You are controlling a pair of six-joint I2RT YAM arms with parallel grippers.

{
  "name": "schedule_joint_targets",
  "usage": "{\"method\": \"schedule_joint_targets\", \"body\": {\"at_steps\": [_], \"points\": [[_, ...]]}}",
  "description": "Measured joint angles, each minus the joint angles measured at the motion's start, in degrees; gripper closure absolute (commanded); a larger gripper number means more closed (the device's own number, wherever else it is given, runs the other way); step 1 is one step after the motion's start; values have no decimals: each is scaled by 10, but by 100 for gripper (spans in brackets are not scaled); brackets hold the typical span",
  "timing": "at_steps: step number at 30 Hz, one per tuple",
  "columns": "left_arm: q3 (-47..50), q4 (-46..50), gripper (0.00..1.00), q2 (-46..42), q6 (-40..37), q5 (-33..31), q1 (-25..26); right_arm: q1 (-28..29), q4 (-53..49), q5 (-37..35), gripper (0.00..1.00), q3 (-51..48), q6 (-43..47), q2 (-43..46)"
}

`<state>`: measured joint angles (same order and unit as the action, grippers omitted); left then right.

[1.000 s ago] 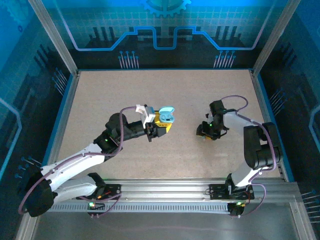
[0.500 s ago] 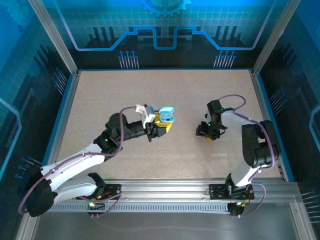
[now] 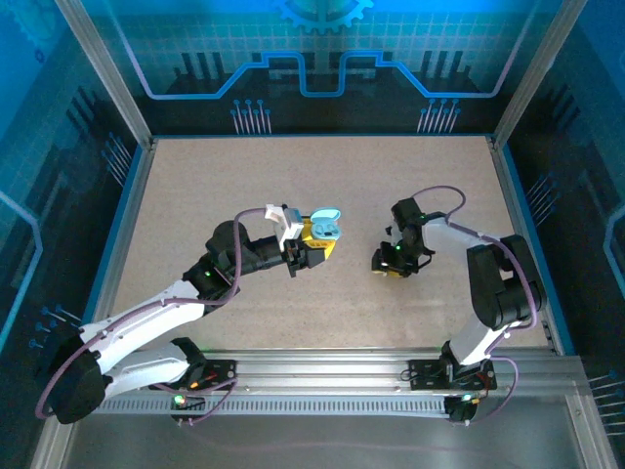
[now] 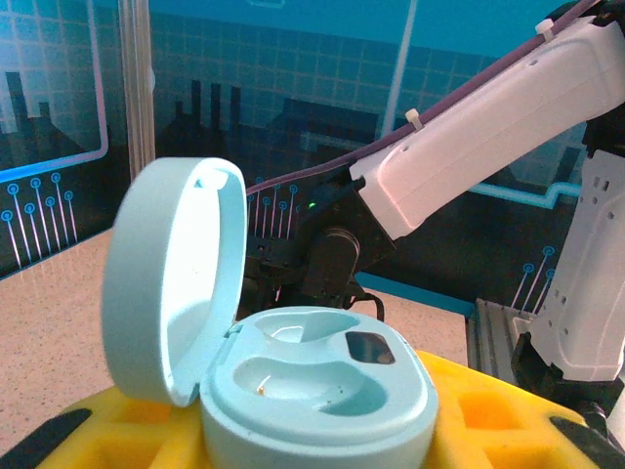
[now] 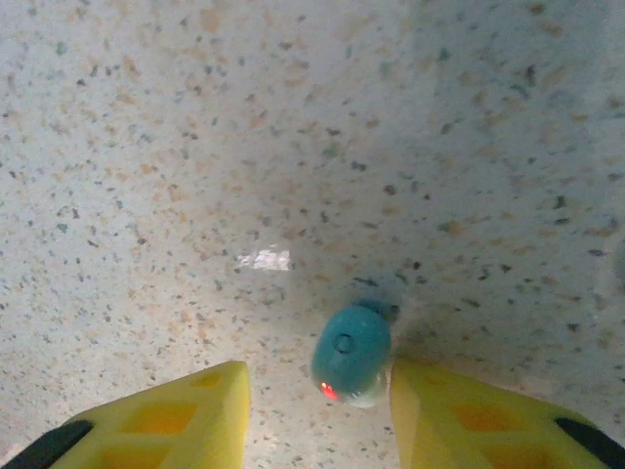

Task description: Insert the wireless bluetooth earbuds into the charging case

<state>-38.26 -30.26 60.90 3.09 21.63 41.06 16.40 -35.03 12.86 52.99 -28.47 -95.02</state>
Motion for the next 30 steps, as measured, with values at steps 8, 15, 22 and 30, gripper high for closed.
{"method": "schedule_joint_targets", "body": {"at_steps": [8,15,22,30], "points": [[0,0,64,0,0,0,0,23,-5,7,56,17,10,3],[0,0,64,0,0,0,0,23,-36,-31,56,39,15,3],[0,0,64,0,0,0,0,26,-49,-50,57,66,15,-15],[2,0,64,-4,0,0,0,31,-55,-53,63,74,10,-43]]}}
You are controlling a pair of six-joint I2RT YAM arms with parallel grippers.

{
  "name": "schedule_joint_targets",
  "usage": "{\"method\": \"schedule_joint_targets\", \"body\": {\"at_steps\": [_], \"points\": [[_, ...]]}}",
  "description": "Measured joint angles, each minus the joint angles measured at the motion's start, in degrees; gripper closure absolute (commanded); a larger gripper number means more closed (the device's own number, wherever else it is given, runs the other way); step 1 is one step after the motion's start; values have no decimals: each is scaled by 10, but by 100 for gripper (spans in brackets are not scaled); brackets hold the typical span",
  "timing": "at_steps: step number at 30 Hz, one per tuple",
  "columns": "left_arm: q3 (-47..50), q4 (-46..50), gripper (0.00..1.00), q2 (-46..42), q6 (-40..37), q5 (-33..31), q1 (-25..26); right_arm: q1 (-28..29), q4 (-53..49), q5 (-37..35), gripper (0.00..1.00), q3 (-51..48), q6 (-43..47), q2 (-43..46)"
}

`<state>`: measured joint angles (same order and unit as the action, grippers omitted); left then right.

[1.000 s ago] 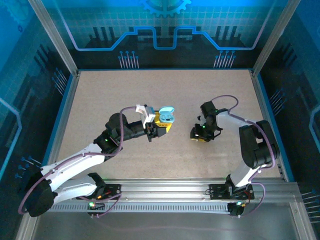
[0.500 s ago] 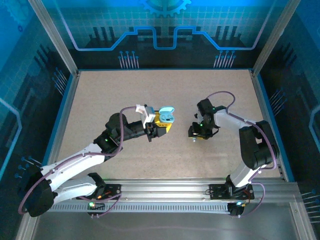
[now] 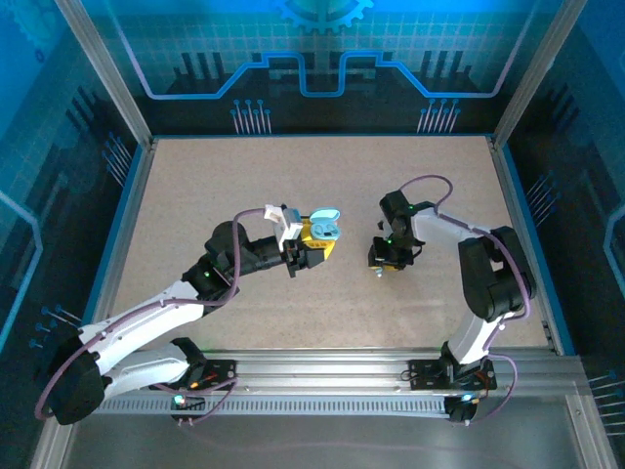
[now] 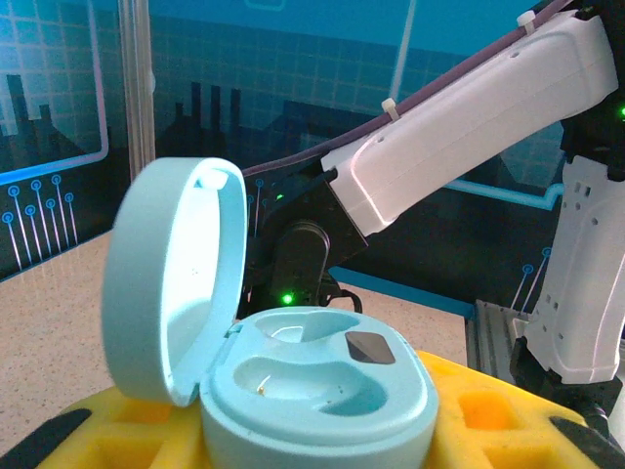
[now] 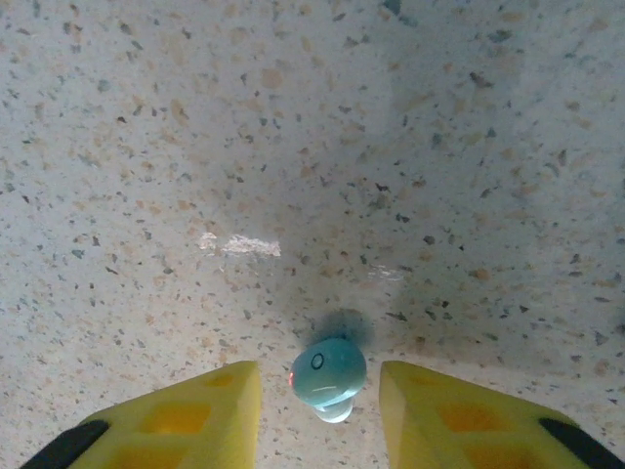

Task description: Insert the wireless bluetooth earbuds into the charging case

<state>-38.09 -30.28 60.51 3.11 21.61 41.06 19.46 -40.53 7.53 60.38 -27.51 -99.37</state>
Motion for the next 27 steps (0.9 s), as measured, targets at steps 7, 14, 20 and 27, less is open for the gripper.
{"method": "schedule_joint_targets", "body": {"at_steps": [7,14,20,27], "points": [[0,0,63,0,0,-1,0,3,0,4,64,1,-10,-14],[2,0,63,-2,0,-5,0,6,0,5,67,9,-11,-23],[5,0,63,-2,0,-7,0,12,1,4,68,20,-10,-31],[7,0,63,-2,0,-9,0,12,-2,2,68,24,-8,-40]]}}
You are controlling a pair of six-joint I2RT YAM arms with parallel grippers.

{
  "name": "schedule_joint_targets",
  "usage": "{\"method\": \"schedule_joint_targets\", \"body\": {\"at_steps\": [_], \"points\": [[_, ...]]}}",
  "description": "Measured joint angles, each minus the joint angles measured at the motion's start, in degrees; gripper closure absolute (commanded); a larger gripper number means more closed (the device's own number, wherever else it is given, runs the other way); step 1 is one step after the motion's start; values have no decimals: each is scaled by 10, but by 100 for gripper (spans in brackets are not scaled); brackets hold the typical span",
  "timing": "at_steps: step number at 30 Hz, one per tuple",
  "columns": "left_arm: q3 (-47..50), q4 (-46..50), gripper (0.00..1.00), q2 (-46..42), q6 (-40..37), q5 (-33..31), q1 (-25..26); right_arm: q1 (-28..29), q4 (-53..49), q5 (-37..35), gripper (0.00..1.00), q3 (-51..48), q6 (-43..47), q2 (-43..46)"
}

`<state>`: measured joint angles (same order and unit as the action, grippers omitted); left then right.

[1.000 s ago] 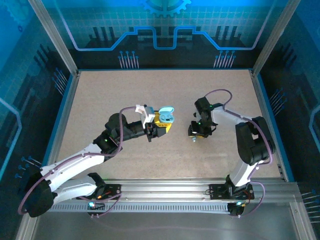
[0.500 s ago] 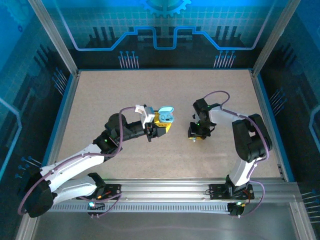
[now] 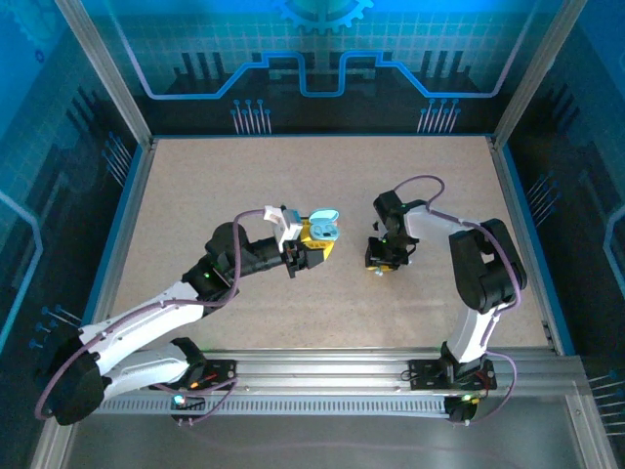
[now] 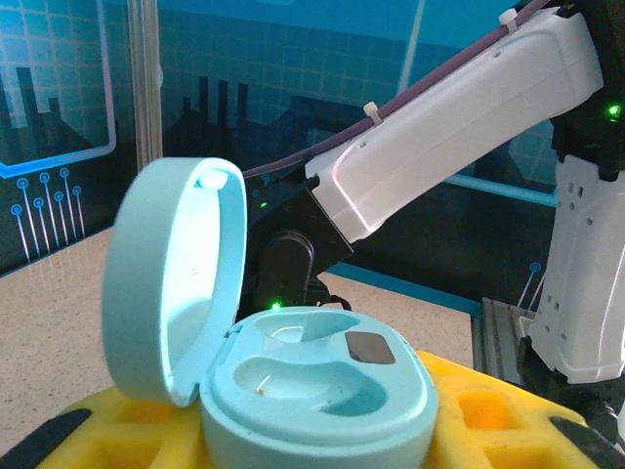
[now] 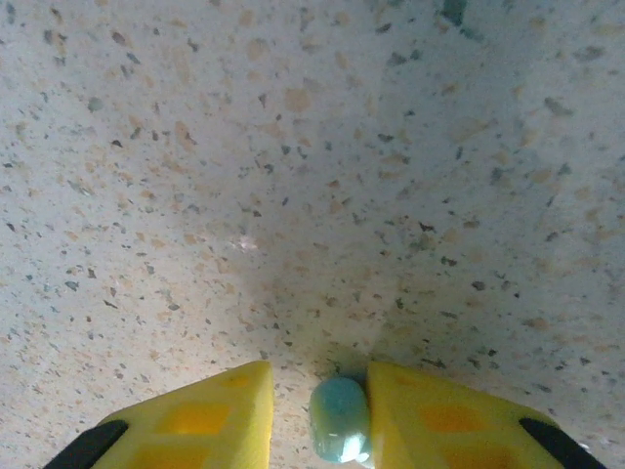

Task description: Insert the wireless bluetooth earbuds into the charging case

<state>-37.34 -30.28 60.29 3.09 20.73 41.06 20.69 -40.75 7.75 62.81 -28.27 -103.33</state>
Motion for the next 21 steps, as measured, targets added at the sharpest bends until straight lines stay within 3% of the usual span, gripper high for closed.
{"method": "schedule_joint_targets", "body": {"at_steps": [5,12,21], "points": [[0,0,63,0,0,0,0,0,-9,-5,75,7,11,-6],[0,0,63,0,0,-1,0,5,-24,-18,74,17,17,-12],[0,0,63,-1,0,-4,0,12,-38,-33,82,26,28,-17]]}}
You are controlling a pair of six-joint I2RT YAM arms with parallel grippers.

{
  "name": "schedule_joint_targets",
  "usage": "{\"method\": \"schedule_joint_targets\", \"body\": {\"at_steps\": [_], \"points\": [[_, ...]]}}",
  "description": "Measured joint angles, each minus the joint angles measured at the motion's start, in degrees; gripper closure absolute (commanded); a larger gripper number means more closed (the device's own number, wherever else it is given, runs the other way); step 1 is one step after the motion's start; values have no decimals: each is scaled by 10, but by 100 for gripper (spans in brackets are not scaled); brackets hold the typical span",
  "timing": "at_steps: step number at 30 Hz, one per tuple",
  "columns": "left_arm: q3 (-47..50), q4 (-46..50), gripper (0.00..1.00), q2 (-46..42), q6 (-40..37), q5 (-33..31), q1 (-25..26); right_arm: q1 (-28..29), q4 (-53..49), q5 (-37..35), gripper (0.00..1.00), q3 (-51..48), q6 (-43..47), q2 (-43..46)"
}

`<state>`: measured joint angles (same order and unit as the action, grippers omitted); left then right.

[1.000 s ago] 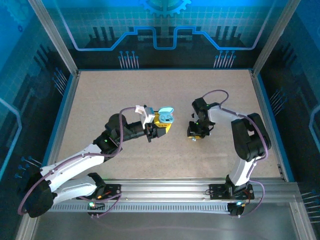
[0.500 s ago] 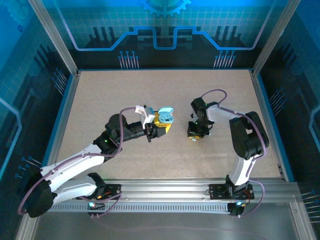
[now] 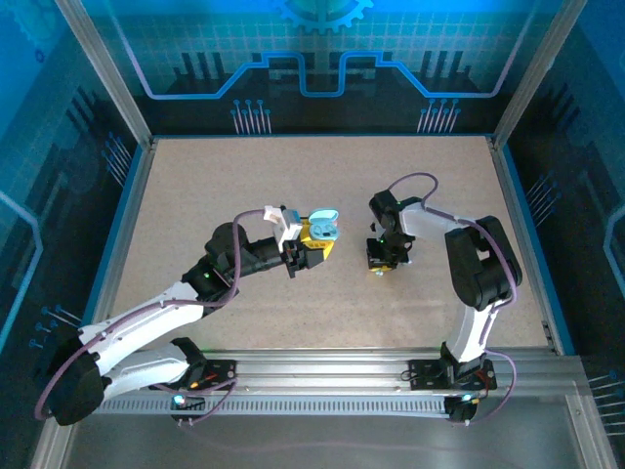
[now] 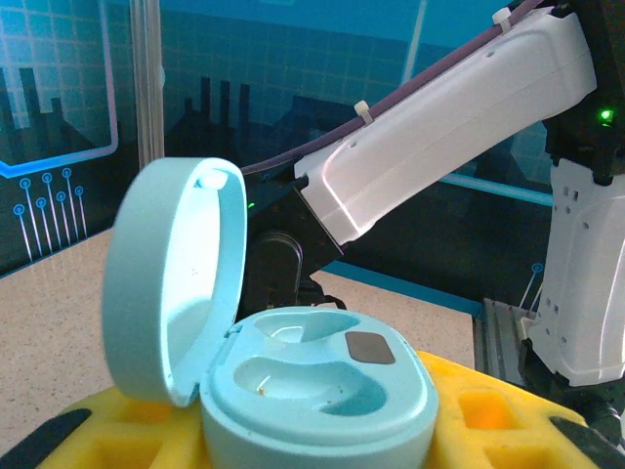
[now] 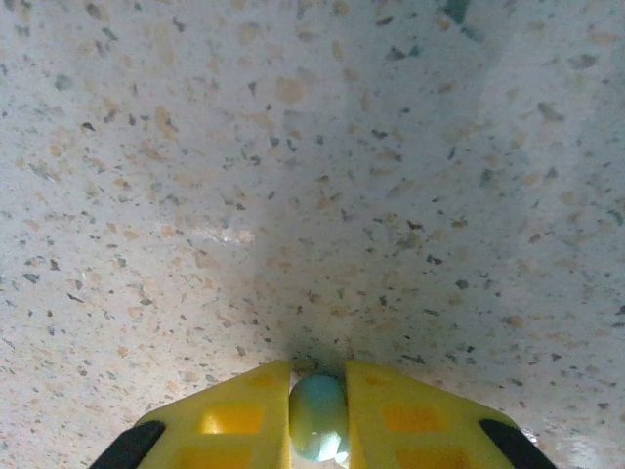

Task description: Insert the wireless bluetooth earbuds into the charging case

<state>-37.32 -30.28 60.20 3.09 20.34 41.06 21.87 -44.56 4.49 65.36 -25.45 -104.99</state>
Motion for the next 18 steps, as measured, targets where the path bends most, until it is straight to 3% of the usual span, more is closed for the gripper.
{"method": "schedule_joint_targets", "body": {"at_steps": [5,8,13,18], "points": [[2,0,63,-5,0,-6,0,-1,-5,30,82,0,0,34],[12,-1,64,-13,0,-18,0,-9,8,99,81,0,-2,99],[36,-7,64,-26,0,-37,-15,-62,99,310,81,0,-47,200],[59,-30,63,-33,11,-60,-37,-81,200,480,80,3,-128,215]]}}
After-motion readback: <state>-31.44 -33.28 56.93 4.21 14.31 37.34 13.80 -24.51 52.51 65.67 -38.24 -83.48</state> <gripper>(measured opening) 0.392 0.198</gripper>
